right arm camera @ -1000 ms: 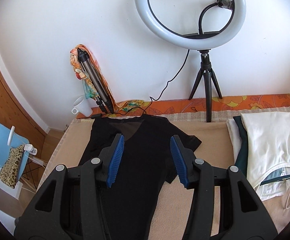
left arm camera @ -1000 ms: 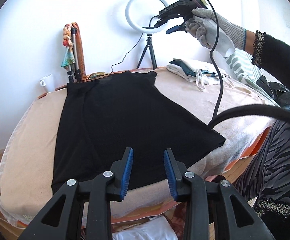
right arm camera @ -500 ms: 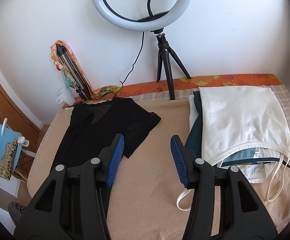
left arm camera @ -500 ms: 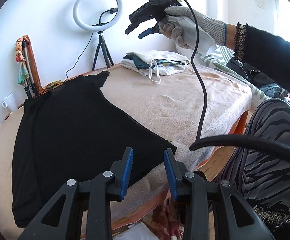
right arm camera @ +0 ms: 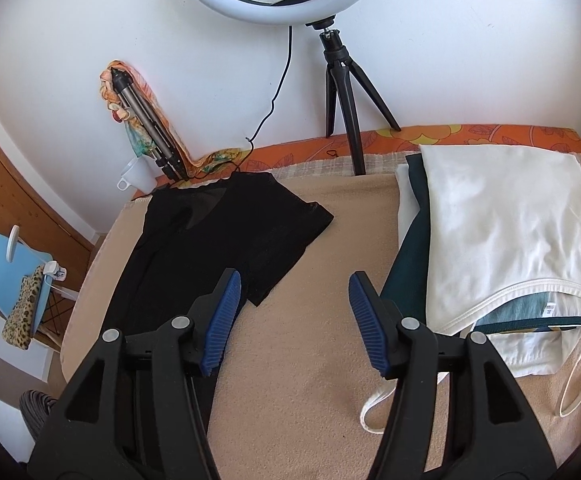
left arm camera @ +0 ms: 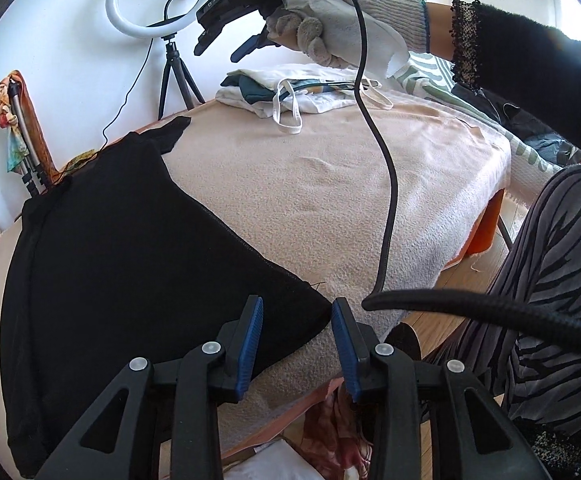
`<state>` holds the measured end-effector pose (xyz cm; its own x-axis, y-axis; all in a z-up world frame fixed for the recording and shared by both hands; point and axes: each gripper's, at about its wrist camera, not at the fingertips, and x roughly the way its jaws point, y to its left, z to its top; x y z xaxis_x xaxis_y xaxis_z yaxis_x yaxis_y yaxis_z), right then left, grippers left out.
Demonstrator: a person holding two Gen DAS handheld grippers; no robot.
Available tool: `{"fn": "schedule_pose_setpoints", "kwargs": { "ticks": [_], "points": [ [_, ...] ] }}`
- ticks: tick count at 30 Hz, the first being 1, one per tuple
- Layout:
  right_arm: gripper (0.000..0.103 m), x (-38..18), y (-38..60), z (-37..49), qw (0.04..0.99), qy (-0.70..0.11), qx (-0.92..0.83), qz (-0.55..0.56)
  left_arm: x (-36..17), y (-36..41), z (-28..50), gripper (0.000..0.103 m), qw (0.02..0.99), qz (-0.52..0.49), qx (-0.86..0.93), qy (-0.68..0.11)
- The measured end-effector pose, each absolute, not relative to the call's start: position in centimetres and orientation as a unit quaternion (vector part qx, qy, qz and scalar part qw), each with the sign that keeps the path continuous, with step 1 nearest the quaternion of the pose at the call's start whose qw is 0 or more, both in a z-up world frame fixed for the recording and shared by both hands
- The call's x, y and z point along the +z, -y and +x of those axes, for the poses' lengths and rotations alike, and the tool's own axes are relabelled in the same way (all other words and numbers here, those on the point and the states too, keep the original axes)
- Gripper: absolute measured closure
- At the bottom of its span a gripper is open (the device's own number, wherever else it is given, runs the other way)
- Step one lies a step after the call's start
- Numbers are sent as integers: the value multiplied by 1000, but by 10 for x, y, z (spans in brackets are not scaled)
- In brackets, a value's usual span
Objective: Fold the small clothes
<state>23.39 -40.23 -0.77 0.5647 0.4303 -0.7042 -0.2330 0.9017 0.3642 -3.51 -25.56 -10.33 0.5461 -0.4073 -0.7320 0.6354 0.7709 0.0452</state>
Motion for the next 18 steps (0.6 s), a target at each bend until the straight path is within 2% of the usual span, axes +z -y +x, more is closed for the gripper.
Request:
{"fn": "schedule_pose_setpoints", "kwargs": {
  "ticks": [9,18],
  "points": [
    [44,-37,389,264,852,-462,204,135,-102,254,-33,71,858,148,-318,-376],
    [43,-13,407,271,866,-449,189,117,-106,255,-31,70,852,164,-327,-374]
  ]
}}
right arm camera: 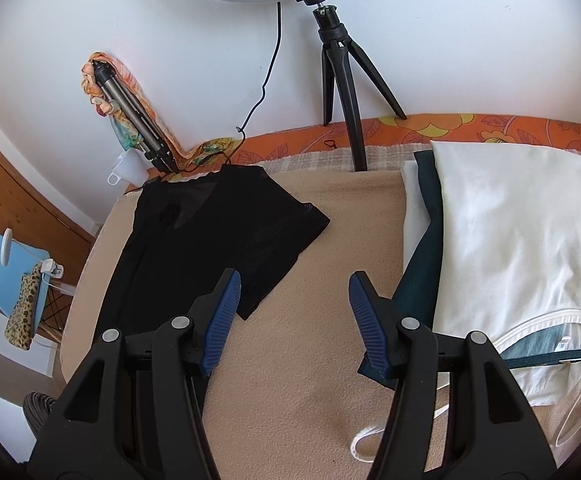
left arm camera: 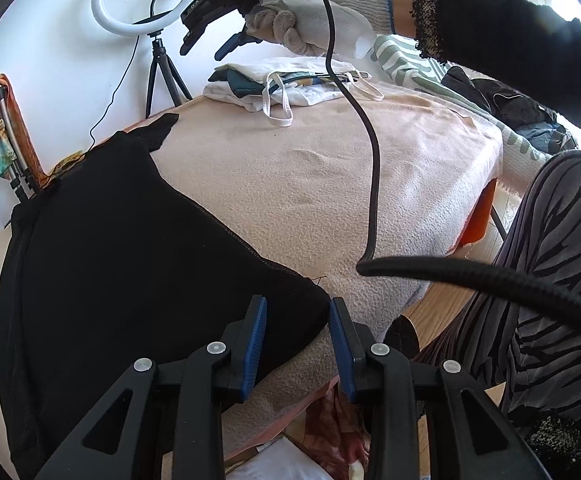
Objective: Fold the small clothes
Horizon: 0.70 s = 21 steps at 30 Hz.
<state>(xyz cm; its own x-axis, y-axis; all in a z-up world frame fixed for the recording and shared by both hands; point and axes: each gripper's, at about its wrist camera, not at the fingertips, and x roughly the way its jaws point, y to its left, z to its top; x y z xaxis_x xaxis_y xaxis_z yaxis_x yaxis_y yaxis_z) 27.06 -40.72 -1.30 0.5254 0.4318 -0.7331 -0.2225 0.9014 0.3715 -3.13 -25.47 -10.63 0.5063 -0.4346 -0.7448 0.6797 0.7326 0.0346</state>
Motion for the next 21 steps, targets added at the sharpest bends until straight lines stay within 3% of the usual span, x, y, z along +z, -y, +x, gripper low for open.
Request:
{"fn": "schedule_pose_setpoints", "kwargs": {
  "ticks": [3,6,8,9,12,21],
  "points": [
    [43,-17,408,274,863,-451,189,128,-107,259,-32,63,850,164,-333,-374],
    [43,-30,402,280,852,-463,197,147,-113,263,-29,64,849,177,-327,-377],
    [43,-39,391,285,846,-470,202,149,-113,262,-26,74,848,168,-328,-381],
    [43,-43,385,287,844,-474,204,148,-111,261,-24,87,851,164,-323,-380],
    [43,-58,367,297,833,-488,208,154,-107,254,-17,100,854,133,-324,-384],
    [43,-101,343,334,815,-513,160,215,-91,236,-17,101,866,91,-322,-371]
  ]
}}
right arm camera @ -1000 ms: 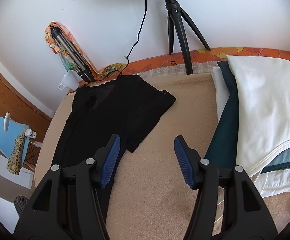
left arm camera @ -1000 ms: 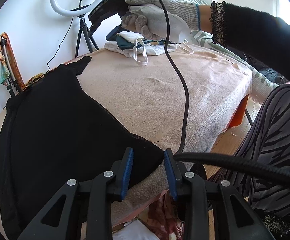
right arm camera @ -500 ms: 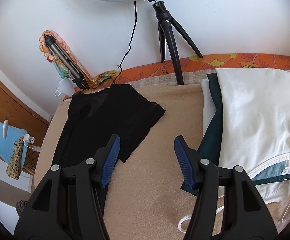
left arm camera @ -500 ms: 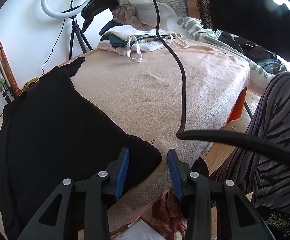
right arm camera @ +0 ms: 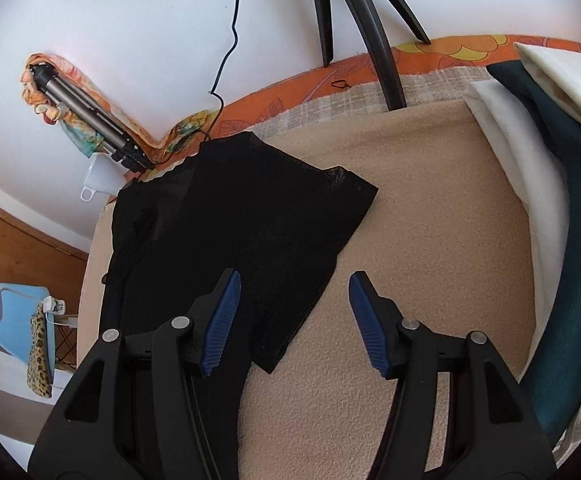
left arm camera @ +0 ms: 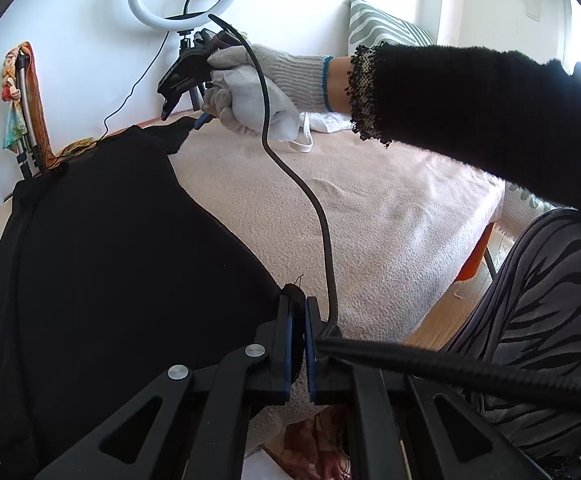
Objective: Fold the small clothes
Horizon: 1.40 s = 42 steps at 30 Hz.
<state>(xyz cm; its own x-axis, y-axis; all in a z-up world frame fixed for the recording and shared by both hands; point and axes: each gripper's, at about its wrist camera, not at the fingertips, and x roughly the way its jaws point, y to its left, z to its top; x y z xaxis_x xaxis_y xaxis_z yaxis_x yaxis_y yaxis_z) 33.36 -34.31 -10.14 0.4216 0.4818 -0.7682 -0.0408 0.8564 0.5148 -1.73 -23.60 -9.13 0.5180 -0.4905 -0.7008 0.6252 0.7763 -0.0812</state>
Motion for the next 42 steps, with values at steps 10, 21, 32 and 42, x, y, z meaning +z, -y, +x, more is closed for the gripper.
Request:
{"fn": "schedule_pose_setpoints", "kwargs": {
  "ticks": [10,21,32,42],
  "points": [
    [73,-119,315,351,825,-513,141,192,-93,223,-16,101,866,66,-323,-375],
    [98,-91,300,351,848,-491,131,153,-90,197,-16,101,875,13,-308,-373],
    [98,-58,253,353,860,-486,127,90,-86,163,-16,101,883,-44,-288,-369],
    [98,-48,175,354,870,-476,131,-1,-93,116,-16,101,886,-98,-257,-374]
  ]
}}
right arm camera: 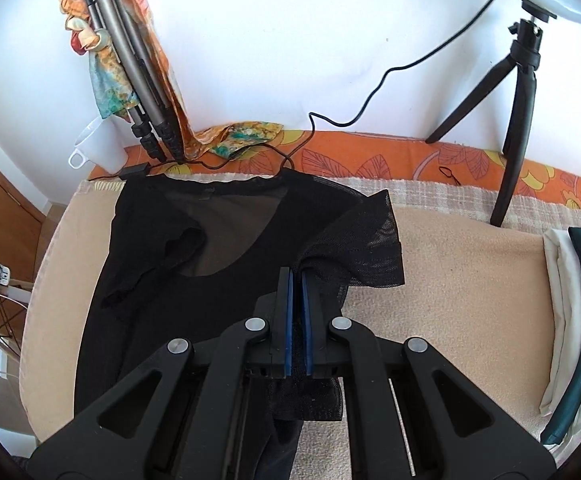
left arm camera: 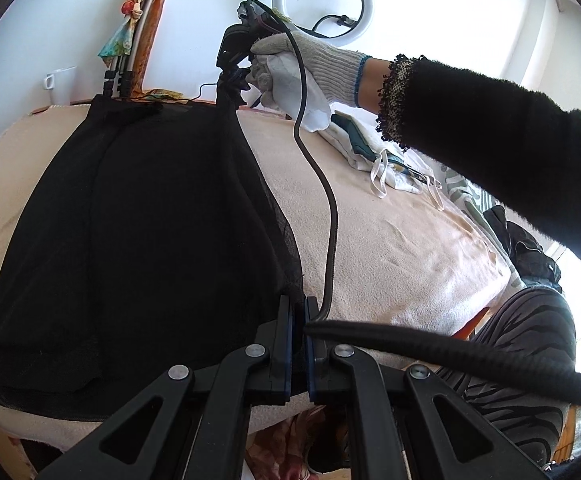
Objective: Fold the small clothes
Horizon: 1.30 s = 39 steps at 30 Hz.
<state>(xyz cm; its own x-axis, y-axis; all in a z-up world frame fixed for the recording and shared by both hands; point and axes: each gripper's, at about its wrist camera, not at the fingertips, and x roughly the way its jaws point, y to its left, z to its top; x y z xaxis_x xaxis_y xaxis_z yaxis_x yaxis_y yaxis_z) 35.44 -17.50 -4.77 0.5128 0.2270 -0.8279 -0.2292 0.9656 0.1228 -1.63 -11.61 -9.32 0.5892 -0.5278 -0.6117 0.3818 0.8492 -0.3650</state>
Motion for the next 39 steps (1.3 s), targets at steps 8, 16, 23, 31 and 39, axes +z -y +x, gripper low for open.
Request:
{"fn": "schedule_pose_setpoints", "kwargs": {
  "ticks": [8,16,23,31,39],
  "points": [
    [98,-62,114,365,865,-479,139,-55,-96,65,-17,101,894,-155,-205,-367],
    [98,-88,70,376,853,-492,151,-83,-104,48,-19,101,897,-147,-167,-382],
    [64,-85,77,373,839,-507,195,-35,-102,48,-18,101,898,-141,-162,-383],
    [56,-20,146,319,857,-465,214,59,-101,44,-18,100,896,-133,-163,-390],
    [56,5,205,173,861,-445,234,69,-94,36,-22,100,904,-119,-158,-380]
  ]
}}
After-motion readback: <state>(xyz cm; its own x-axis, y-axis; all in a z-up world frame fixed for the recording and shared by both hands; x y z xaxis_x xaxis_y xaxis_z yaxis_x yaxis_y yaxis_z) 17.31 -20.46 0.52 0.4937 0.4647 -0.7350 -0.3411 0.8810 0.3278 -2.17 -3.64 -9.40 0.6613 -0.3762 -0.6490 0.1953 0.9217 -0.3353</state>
